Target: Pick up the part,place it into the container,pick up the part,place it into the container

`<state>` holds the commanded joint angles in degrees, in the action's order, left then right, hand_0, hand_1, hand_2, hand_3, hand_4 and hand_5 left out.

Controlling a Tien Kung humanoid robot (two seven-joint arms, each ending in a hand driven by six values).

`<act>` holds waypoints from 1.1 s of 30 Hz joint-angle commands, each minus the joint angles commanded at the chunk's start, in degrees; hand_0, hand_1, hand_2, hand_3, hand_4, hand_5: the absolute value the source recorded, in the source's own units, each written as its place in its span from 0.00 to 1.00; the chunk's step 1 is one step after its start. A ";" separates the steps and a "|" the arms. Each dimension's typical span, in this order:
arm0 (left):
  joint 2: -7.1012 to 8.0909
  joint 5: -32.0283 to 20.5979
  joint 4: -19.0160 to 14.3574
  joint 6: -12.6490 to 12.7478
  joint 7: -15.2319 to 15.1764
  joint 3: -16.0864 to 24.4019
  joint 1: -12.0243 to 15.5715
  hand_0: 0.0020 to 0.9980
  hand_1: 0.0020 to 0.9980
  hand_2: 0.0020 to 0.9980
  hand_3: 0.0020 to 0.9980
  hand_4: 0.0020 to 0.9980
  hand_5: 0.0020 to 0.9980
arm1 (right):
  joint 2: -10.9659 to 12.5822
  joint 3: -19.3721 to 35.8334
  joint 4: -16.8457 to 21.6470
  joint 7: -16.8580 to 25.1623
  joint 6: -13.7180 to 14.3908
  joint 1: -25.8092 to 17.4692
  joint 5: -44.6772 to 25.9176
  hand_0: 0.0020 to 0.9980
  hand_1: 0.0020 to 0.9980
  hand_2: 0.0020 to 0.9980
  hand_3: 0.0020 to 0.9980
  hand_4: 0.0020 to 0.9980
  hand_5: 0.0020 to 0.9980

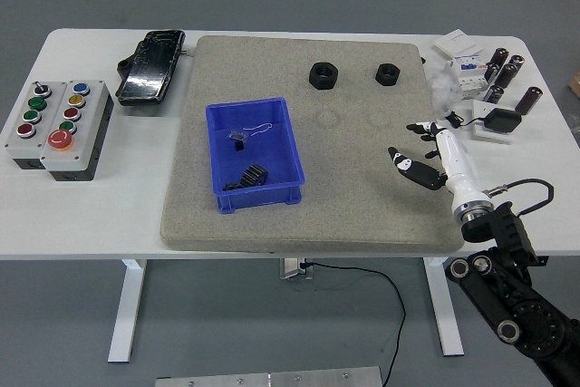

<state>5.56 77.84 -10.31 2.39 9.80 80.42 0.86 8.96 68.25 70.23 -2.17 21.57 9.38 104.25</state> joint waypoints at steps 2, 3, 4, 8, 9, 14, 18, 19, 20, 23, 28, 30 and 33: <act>-0.01 -0.13 0.00 0.02 -0.04 -0.08 0.00 0.67 0.67 0.59 0.63 0.70 0.31 | 0.01 0.13 0.42 1.23 0.20 -0.94 -1.72 0.58 0.76 0.76 0.75 0.77 0.39; 0.00 -0.17 0.00 0.03 -0.06 -0.10 -0.03 0.67 0.67 0.59 0.63 0.70 0.31 | 0.04 0.14 0.59 1.82 0.26 -1.25 -2.56 0.60 0.75 0.76 0.74 0.78 0.39; 0.00 -0.21 0.00 0.04 -0.09 -0.11 -0.07 0.67 0.67 0.59 0.63 0.70 0.31 | 0.07 0.16 0.78 2.56 0.29 -1.53 -3.64 0.60 0.75 0.76 0.74 0.78 0.39; 0.05 -0.36 0.00 0.04 -0.19 -0.25 -0.23 0.67 0.67 0.59 0.63 0.70 0.31 | -0.12 0.11 1.33 6.91 0.89 -2.00 -8.84 0.60 0.75 0.76 0.74 0.78 0.39; 0.07 -0.32 0.00 0.03 -0.20 -0.21 -0.28 0.67 0.67 0.59 0.63 0.70 0.31 | -0.24 0.11 1.45 8.08 0.88 -2.04 -10.40 0.64 0.71 0.73 0.71 0.79 0.40; 0.17 -0.44 0.00 0.02 -0.43 -0.27 -0.50 0.67 0.67 0.59 0.63 0.70 0.31 | -1.01 0.59 1.50 15.11 -2.33 -2.22 -21.13 0.64 0.71 0.73 0.71 0.79 0.40; 0.17 -0.88 0.00 0.00 -0.68 -0.75 -0.47 0.67 0.67 0.59 0.63 0.70 0.31 | -1.38 1.05 0.80 20.04 -6.68 -2.45 -30.07 0.67 0.71 0.72 0.69 0.83 0.49; 0.16 -1.06 0.00 -0.02 -0.76 -0.97 -0.43 0.67 0.67 0.59 0.63 0.70 0.31 | -1.40 1.41 0.76 21.25 -7.74 -2.54 -32.30 0.67 0.71 0.72 0.69 0.83 0.49; 0.14 -1.23 0.00 -0.02 -0.84 -1.18 -0.41 0.67 0.67 0.59 0.63 0.70 0.31 | -1.38 1.81 0.80 21.87 -8.37 -2.62 -34.27 0.67 0.71 0.72 0.69 0.83 0.49; 0.12 -2.36 0.00 -0.07 -1.39 -2.47 -0.29 0.67 0.67 0.59 0.63 0.70 0.31 | -0.97 3.64 1.06 22.81 -9.88 -2.84 -39.73 0.74 0.73 0.74 0.69 0.91 0.70; 0.15 -4.39 0.00 -0.15 -2.50 -4.74 -0.38 0.67 0.67 0.59 0.63 0.70 0.31 | 0.42 6.02 1.32 22.85 -11.36 -3.13 -46.24 0.74 0.73 0.74 0.69 0.91 0.71; 0.14 -5.01 0.00 -0.18 -2.88 -5.39 -0.46 0.67 0.67 0.59 0.63 0.70 0.31 | 0.74 7.21 1.50 22.62 -11.82 -3.30 -47.98 0.74 0.73 0.74 0.69 0.91 0.71; 0.13 -5.31 0.00 -0.20 -3.07 -5.71 -0.47 0.67 0.67 0.59 0.63 0.70 0.31 | 0.73 8.68 1.76 22.42 -12.14 -3.44 -48.64 0.72 0.72 0.73 0.69 0.92 0.73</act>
<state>5.69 72.53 -10.31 2.19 6.73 74.71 0.39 9.69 76.94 71.99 20.25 9.43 5.93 55.60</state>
